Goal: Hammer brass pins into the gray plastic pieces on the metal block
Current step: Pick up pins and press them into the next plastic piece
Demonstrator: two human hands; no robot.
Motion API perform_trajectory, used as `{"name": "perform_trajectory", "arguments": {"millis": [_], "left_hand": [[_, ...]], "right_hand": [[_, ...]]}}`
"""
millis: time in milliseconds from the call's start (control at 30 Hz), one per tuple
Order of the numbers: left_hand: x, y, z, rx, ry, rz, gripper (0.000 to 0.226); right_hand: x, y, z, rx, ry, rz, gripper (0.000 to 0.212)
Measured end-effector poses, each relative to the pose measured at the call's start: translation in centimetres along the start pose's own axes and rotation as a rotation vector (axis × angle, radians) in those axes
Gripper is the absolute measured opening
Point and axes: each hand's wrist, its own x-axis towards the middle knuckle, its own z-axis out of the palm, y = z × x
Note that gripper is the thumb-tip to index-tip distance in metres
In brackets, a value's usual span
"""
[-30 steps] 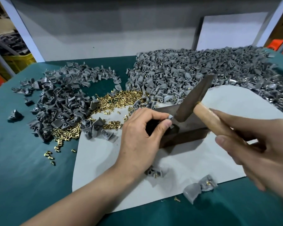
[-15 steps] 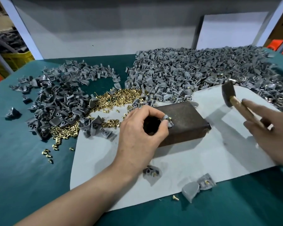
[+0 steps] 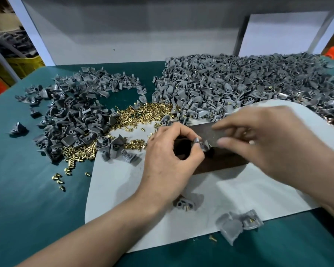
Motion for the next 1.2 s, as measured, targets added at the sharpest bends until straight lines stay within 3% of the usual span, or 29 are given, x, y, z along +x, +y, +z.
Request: {"name": "perform_trajectory", "arguments": {"millis": [67, 167, 333, 567, 700, 833, 1200], "left_hand": [[0.2, 0.0, -0.1, 0.037, 0.029, 0.037, 0.008], [0.3, 0.1, -0.1, 0.099, 0.065, 0.080, 0.008], [0.3, -0.2, 0.1, 0.116, 0.106, 0.047, 0.007], [0.3, -0.4, 0.1, 0.055, 0.059, 0.011, 0.009], [0.6, -0.4, -0.1, 0.116, 0.016, 0.162, 0.014], [0.7, -0.4, 0.0, 0.166, 0.013, 0.246, 0.013], [0.3, -0.6, 0.1, 0.275, 0.152, 0.393, 0.022]], "right_hand": [[1.0, -0.8, 1.4, 0.075, -0.109, 0.038, 0.010], [1.9, -0.9, 1.9, 0.137, -0.139, 0.104, 0.009], [2.0, -1.0, 1.2, 0.073, -0.243, 0.094, 0.020], [0.4, -0.7, 1.2, -0.166, -0.214, 0.069, 0.013], [0.5, -0.6, 1.2, 0.100, -0.045, 0.047, 0.018], [0.6, -1.0, 1.8, 0.338, -0.027, 0.089, 0.023], [0.5, -1.2, 2.3, 0.543, 0.060, 0.085, 0.013]]}}
